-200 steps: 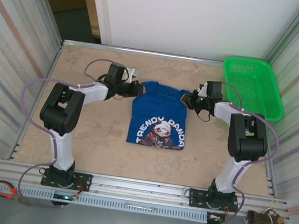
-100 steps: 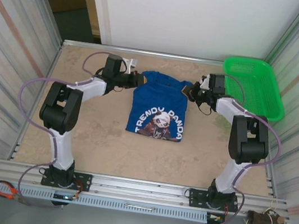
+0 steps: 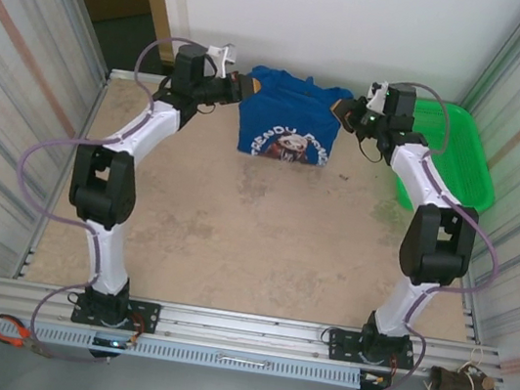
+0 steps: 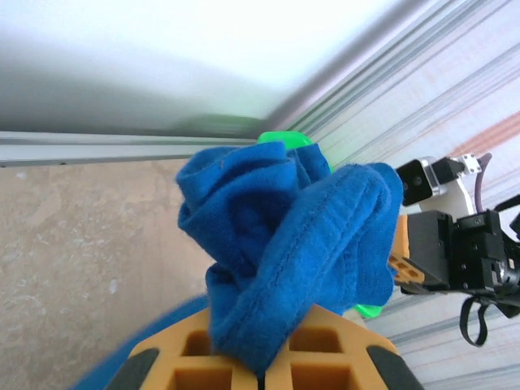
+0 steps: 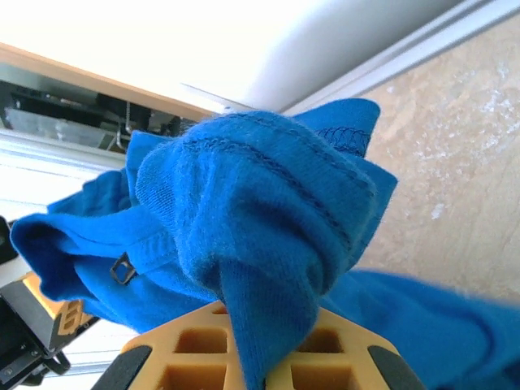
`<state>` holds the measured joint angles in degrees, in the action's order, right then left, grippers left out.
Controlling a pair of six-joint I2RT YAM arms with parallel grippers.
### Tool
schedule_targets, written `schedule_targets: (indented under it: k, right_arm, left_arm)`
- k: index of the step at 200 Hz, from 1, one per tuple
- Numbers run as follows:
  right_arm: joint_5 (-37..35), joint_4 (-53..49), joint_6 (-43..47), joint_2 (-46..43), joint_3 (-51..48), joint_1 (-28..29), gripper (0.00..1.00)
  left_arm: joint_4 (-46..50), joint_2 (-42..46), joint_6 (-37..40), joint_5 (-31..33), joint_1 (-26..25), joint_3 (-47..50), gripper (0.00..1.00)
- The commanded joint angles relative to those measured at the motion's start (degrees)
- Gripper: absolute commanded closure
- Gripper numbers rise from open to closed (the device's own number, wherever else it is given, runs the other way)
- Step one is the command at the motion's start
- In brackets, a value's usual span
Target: Fold the inside-out t-shirt
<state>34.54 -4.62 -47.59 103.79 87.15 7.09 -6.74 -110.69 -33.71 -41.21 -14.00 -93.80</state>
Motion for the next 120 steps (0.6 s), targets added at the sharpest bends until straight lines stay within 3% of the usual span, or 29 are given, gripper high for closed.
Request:
schedule_targets:
  k: [1,72,91,120]
  right_arm:
    - [-0.3,0.5,0.5,-6.6,-5.8,0.2,1.0]
    - [-9.9,13.3,2.5,-25.5,-46.0,7.6,1.0]
    - [-14.8,13.5,3.7,-29.4,-50.7,8.9,1.0]
    - [-19.5,12.0,5.9,-29.6,-50.1,9.1,1.0]
  left_arm:
    - [-3.0,7.0,0.4,-1.4,-0.2,8.0,1.0]
    - [-20.4,22.6,0.0,7.7,-6.5,49.7,1.0]
    - [-19.1,25.2,2.7,12.5,-8.5,52.7,1.0]
    - [-14.8,23.6,8.0,17.8,-9.6,50.2,1.0]
